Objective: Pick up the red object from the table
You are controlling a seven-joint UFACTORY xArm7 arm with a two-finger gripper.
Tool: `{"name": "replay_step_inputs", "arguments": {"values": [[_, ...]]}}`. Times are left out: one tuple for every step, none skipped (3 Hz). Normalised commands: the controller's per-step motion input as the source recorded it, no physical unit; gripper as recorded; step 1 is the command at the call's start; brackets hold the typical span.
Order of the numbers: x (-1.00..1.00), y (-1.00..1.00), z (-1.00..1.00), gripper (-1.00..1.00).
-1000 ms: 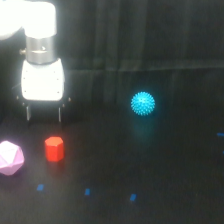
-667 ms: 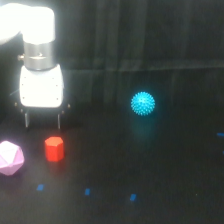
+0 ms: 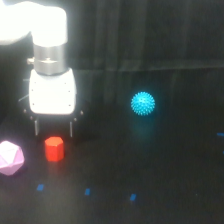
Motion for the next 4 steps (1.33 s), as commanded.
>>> {"name": "replay_step_inputs", "arguments": {"values": [[-0.05,-0.9,-0.34,0.76],[-0.31,-0.67,-0.26,0.48],[-0.32,0.27,-0.38,-0.68],[0.4,0.13,-0.72,-0.62]]}}
